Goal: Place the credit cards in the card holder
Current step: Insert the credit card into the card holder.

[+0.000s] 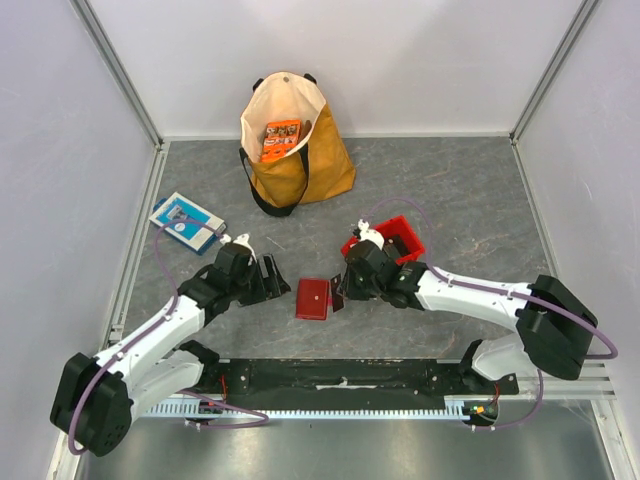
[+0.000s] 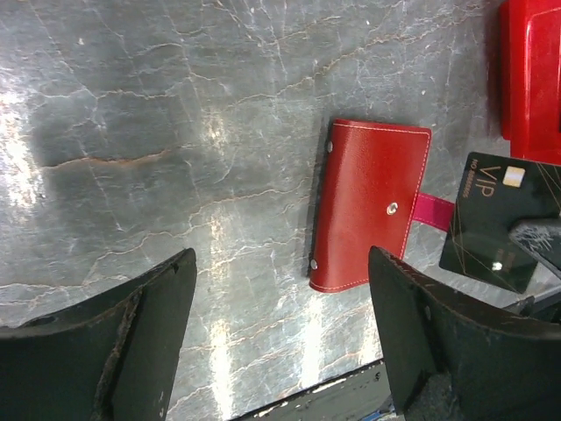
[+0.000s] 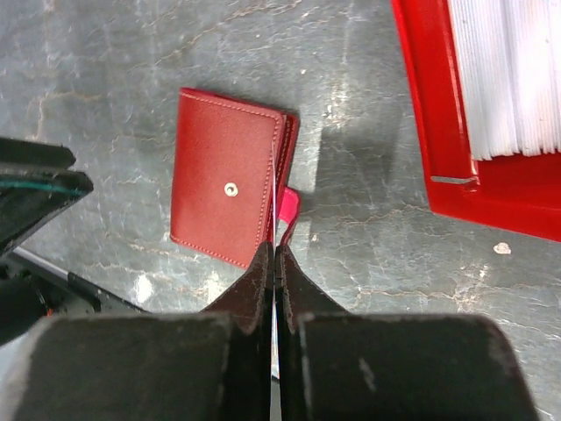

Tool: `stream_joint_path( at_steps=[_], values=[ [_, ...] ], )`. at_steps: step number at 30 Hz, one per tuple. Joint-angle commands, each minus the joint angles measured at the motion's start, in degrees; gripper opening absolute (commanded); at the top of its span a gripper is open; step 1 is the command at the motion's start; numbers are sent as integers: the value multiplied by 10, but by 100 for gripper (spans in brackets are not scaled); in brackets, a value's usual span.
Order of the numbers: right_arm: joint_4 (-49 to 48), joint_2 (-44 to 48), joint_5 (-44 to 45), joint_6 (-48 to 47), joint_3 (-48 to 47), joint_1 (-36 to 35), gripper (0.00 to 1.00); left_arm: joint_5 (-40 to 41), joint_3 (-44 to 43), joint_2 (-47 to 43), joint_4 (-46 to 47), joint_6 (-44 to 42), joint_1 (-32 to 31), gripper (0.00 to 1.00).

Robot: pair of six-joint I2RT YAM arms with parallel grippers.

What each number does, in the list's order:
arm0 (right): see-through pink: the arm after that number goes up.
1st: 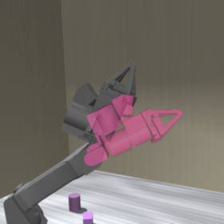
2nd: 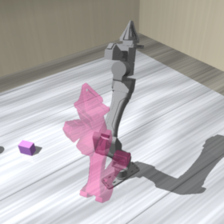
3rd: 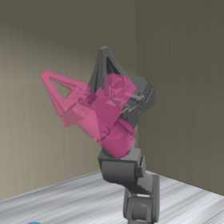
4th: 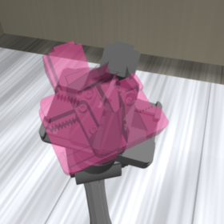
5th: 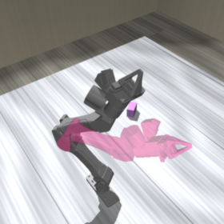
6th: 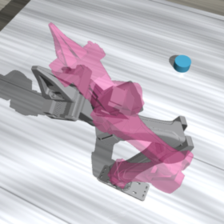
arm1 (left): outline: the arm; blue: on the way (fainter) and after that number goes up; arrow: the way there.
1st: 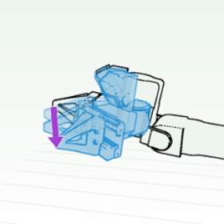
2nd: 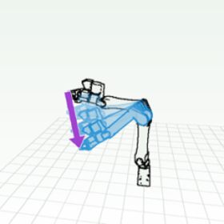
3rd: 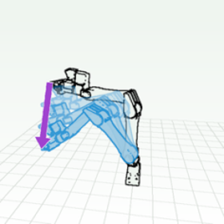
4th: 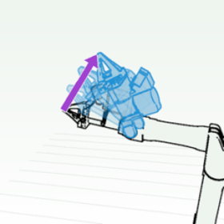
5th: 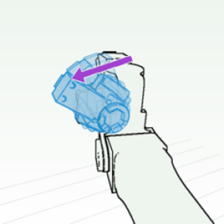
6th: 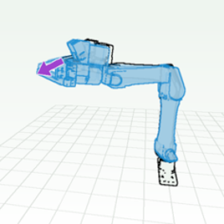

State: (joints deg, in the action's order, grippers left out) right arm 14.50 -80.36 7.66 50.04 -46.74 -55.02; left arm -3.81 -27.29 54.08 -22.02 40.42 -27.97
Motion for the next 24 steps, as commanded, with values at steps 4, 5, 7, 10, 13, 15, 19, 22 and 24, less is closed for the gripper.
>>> stream_joint_path(
  at_steps=[4,5,7,10,13,15,19,22,24],
  values=[
    [-100,-12,29,79,28,-4,0,-60,1,28,58,-4,2,65],
    [-108,-20,25,83,30,-3,0,-63,2,33,63,-5,3,49],
    [-123,-32,24,89,35,-3,0,-65,9,34,70,-4,3,26],
    [-128,-38,29,94,42,-3,0,-68,14,35,77,-1,3,9],
    [-129,-31,32,92,49,-3,0,-78,18,43,87,-2,1,2],
    [-139,-21,33,90,58,-3,0,-83,20,51,97,-2,3,2],
    [-140,-18,33,90,67,-3,0,-95,21,69,119,-2,2,2],
    [-141,-20,34,95,75,-3,0,-102,17,90,128,-4,2,2],
    [-141,-21,35,95,79,-3,0,-108,16,103,138,-4,1,2]
  ],
)
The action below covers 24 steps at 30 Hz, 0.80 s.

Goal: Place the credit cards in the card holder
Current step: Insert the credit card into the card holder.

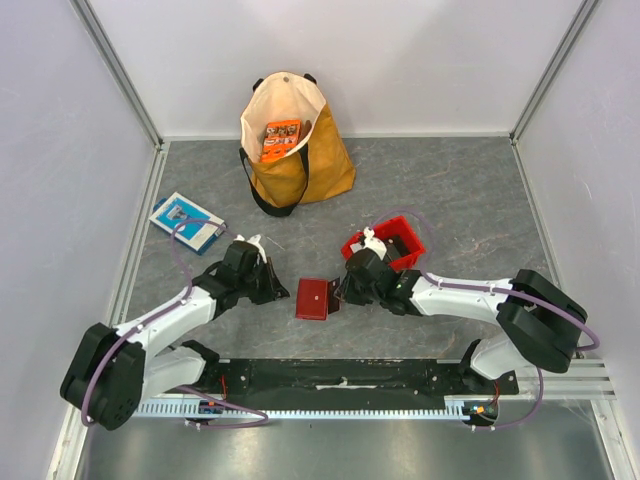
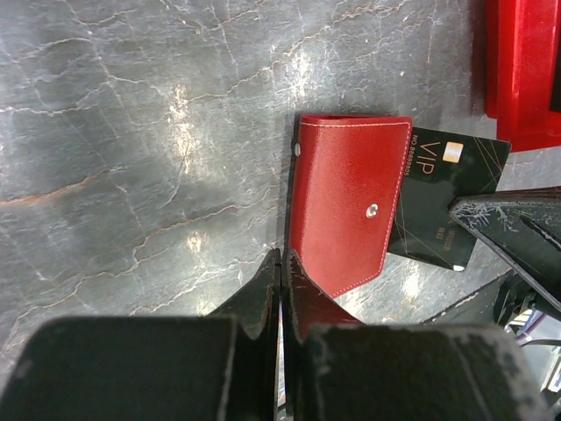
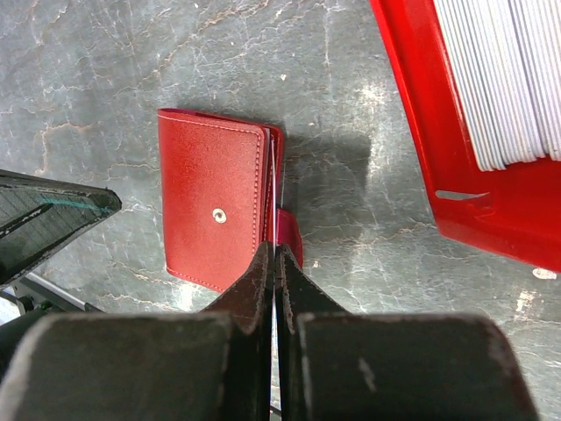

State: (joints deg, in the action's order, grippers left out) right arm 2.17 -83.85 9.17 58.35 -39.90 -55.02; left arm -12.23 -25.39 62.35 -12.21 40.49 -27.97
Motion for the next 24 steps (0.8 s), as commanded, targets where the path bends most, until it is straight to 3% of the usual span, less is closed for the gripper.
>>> stream_joint_path(
  at_steps=[1,15,24],
  values=[
    [-35,12,17,13,12,-3,0,-27,-3,28,46,-4,2,2],
    [-89,7,-42,3,-1,-3,0,-73,4,117,99,-5,-14,2],
    [-125,-23,-90,-29,-40,-21,0,-90,3,124,119,-1,-22,2]
  ],
)
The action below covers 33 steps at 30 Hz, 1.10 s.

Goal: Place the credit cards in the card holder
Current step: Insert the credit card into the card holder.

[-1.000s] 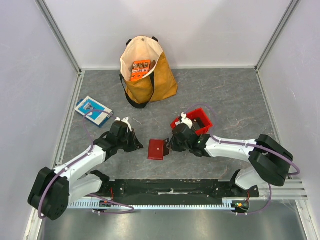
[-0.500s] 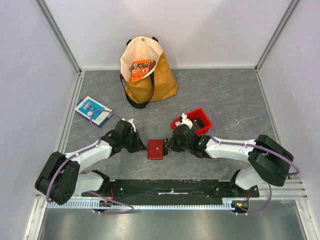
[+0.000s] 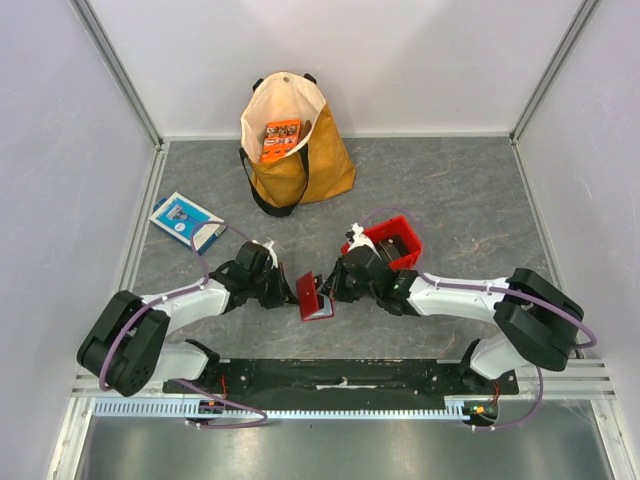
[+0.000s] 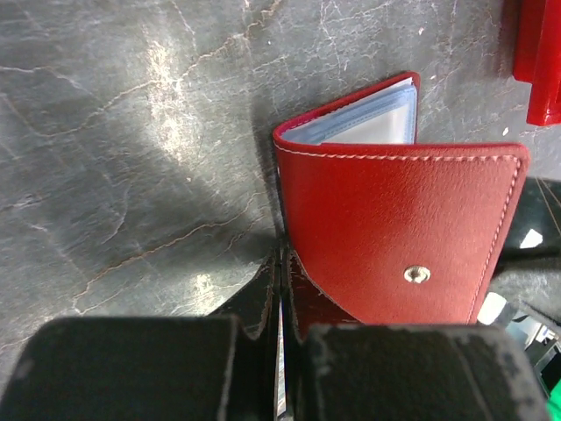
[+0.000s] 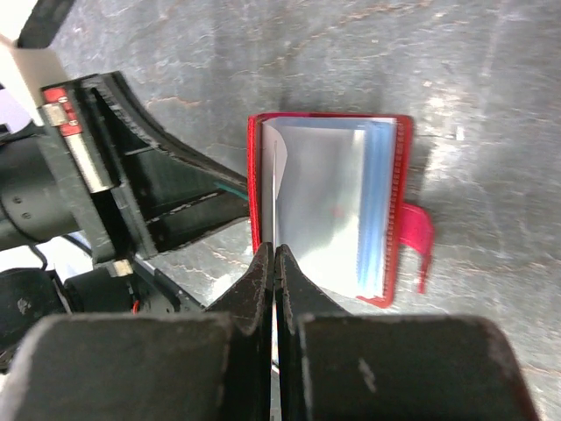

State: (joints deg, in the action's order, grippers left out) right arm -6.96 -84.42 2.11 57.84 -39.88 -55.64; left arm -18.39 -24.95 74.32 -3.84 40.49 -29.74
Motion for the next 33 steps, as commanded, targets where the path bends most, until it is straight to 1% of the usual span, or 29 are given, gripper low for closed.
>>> stream_joint_path(
  at_steps=[1,5,8,12,15,16,18,21,24,25,27,29,33],
  values=[
    [-32,-20,-19,-28,-49,-21,0,-31,-3,5,37,0,-4,2],
    [-13,-55,-17,-29,-78,-40,0,-29,0,3,36,5,-4,2],
    [19,-84,32,-23,-86,-61,0,-14,7,-4,33,9,-4,2],
    [33,-115,64,-11,-77,-70,0,27,12,-26,-18,13,-4,2],
    [46,-135,73,-8,-77,-71,0,59,18,-63,-56,17,-5,2],
    [48,-140,73,-8,-78,-72,0,72,18,-80,-75,20,-5,5],
    [45,-148,70,-7,-78,-74,0,94,14,-112,-111,23,-3,15],
    [41,-152,66,-11,-82,-76,0,131,6,-170,-167,27,-3,33],
    [48,-154,67,-17,-93,-77,0,161,-1,-233,-212,35,-4,43],
    [49,-154,66,-19,-96,-77,0,174,-4,-259,-230,38,-3,50],
    [49,-156,64,-21,-100,-77,0,169,5,-309,-227,43,-4,60],
    [50,-156,63,-21,-102,-76,0,149,22,-362,-203,49,-4,64],
    [55,-158,63,-26,-108,-78,0,141,32,-407,-196,60,-4,66]
  ],
)
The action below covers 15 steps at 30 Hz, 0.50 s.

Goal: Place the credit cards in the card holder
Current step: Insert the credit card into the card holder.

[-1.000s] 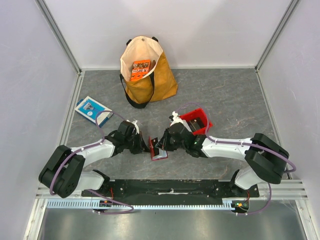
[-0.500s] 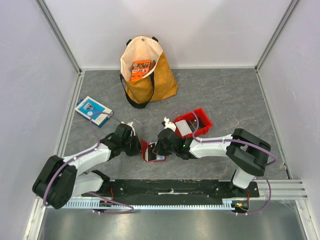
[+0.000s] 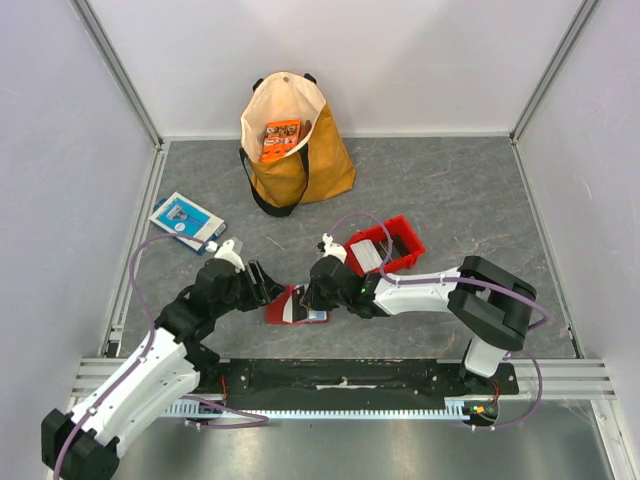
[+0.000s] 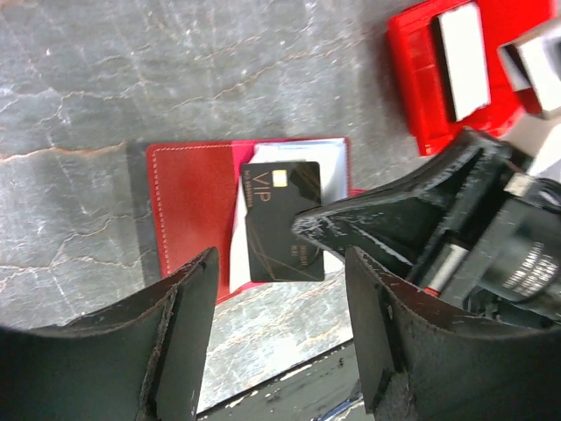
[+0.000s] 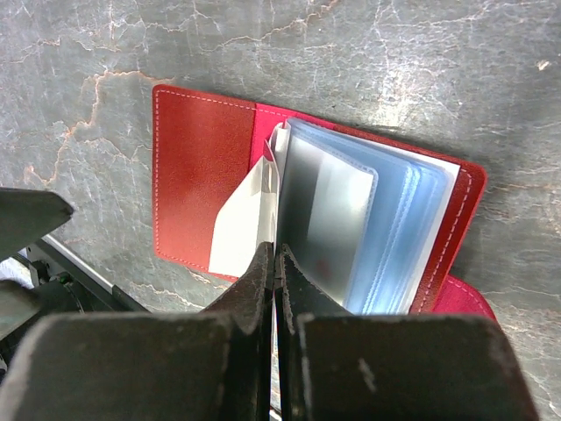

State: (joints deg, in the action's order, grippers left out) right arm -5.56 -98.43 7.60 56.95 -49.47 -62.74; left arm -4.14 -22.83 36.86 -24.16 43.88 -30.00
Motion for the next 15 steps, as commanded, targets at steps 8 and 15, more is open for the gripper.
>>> stream_joint_path(
  at_steps=[8,15],
  values=[
    [36,-5,10,-18,-8,-7,0,35,21,15,-30,21,-1,68],
    [15,56,0,-39,-15,-6,0,50,24,102,-8,37,-1,68]
  ],
)
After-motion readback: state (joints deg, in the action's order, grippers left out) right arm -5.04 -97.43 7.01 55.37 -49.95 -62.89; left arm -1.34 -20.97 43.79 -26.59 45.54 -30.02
